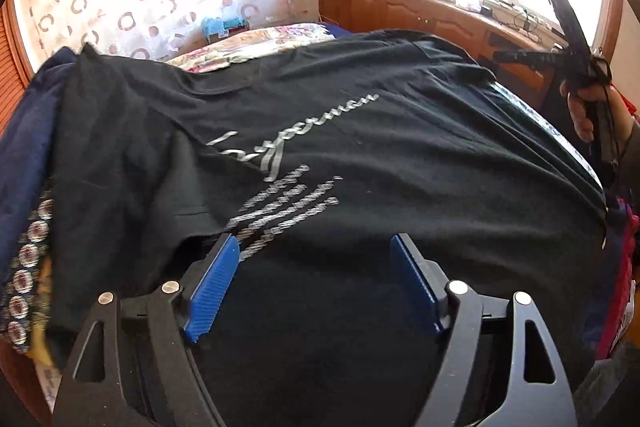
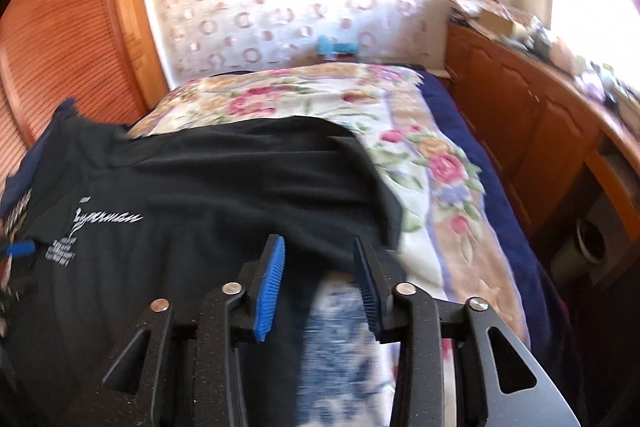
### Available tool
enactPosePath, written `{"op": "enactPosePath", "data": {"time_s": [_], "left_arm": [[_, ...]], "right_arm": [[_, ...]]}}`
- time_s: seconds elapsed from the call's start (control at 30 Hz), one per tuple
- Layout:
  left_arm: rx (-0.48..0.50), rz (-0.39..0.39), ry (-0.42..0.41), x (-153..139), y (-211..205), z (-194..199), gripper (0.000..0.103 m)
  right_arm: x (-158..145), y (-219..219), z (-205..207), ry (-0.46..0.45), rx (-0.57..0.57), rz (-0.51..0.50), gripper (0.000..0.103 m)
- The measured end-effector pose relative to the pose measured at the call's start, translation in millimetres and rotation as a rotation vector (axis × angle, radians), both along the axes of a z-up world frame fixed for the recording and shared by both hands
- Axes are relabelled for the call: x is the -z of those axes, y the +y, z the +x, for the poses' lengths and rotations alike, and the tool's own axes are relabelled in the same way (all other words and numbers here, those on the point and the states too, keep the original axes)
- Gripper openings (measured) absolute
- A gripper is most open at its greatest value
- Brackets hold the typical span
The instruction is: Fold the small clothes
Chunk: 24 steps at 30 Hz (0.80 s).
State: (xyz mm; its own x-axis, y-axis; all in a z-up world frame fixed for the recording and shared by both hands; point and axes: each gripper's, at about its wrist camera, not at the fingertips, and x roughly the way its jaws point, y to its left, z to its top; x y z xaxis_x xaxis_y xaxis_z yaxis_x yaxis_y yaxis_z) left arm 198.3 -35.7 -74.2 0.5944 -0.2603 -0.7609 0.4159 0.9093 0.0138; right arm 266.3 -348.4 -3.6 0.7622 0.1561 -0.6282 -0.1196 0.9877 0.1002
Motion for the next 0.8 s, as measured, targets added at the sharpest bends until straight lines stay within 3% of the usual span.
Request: {"op": "enactPosePath", "data": {"time_s": [0.2, 0.43, 0.6, 0.73, 0.8], "left_arm": [[0.013, 0.008, 0.028, 11.8, -22.9, 7.9, 0.079], [-0.005, -0.008, 0.038, 15.9, -24.8, 11.8, 0.080], [0.004, 0.001, 0.048, 17.8, -27.1, 13.7, 0.090], [0.022, 0.011, 0.057, 20.5, -31.1, 14.3, 0.102], [0.025, 0.017, 0.062, 21.6, -32.7, 14.4, 0.103]], "right_arm": [[6.6, -21.6, 19.0, 0.054, 0.087, 0.116, 0.046], [15.9, -32.5, 38.0, 0.128, 0.114, 0.251, 0.046], [23.0, -41.8, 51.8, 0.206, 0.149, 0.297, 0.046], [17.9, -49.1, 57.7, 0.219, 0.154, 0.352, 0.046], [16.7, -53.1, 57.3, 0.224, 0.154, 0.366, 0.046]]}}
